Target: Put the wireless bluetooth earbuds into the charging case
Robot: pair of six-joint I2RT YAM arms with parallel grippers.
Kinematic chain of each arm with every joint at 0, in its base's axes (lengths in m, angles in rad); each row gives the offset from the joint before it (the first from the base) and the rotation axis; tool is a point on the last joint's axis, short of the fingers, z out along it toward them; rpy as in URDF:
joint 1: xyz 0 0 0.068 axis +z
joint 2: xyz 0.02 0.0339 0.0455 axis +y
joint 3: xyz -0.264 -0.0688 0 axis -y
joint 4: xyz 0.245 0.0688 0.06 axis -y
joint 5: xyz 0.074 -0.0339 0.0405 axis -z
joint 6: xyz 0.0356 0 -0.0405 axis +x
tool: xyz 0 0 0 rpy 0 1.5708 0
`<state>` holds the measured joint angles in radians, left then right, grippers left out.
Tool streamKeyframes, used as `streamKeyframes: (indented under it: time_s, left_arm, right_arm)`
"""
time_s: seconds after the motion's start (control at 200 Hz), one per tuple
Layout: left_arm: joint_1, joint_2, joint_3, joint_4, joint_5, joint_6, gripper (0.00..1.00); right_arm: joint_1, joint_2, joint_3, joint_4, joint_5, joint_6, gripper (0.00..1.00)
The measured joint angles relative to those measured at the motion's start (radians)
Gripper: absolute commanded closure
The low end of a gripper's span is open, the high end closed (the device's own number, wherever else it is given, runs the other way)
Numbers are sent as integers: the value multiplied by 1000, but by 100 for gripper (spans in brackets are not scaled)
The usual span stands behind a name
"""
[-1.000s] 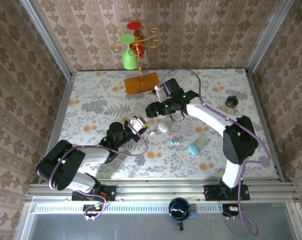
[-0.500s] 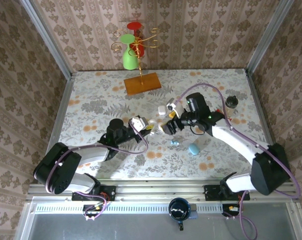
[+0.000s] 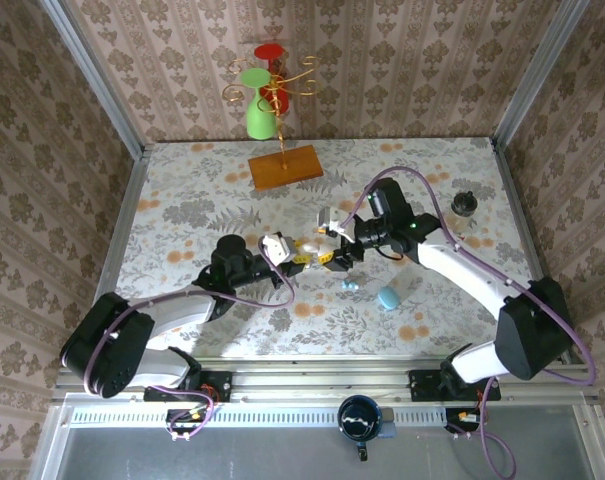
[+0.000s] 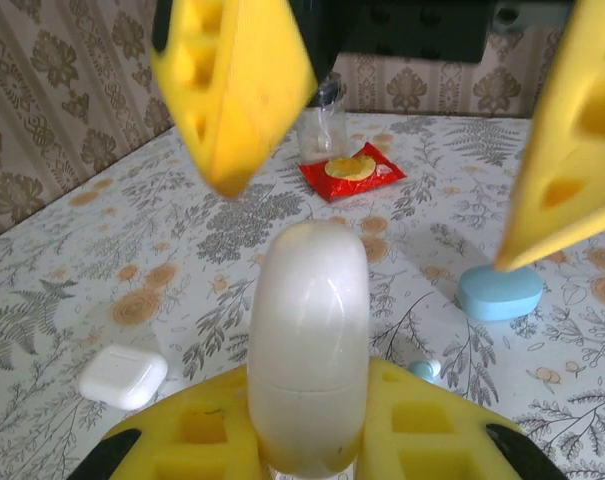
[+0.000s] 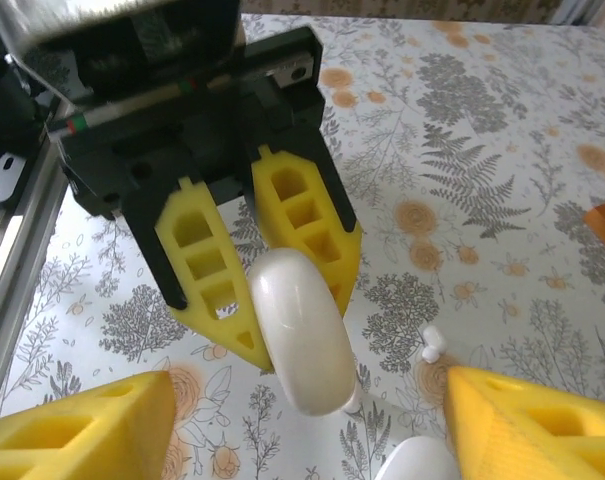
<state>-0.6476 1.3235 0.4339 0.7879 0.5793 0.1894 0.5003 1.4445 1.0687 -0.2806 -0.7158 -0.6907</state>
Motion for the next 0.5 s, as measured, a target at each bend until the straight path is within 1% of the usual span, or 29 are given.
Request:
streamKeyframes:
  time_s: [0.05, 0.19, 0.255, 0.39, 0.46, 0.5]
  left_arm:
    - [0, -3, 0, 0, 2, -6, 91]
    - [0, -5, 2, 0, 9, -19, 91]
    - [0, -5, 5, 0, 12, -26, 91]
    - [1, -5, 9, 1, 11, -41, 90]
    - [1, -5, 9, 0, 12, -48, 85]
    - [1, -5, 9, 0, 12, -53, 80]
  right_arm:
    - [1, 18, 10, -12, -10, -6, 39]
    - [5, 68, 48, -26, -37, -27, 56]
    - [5, 86, 64, -37, -53, -34, 59]
    - [4, 104, 83, -45, -83, -43, 76]
    - [0, 107, 88, -54, -93, -48, 77]
    - [-1, 107, 90, -60, -97, -48, 78]
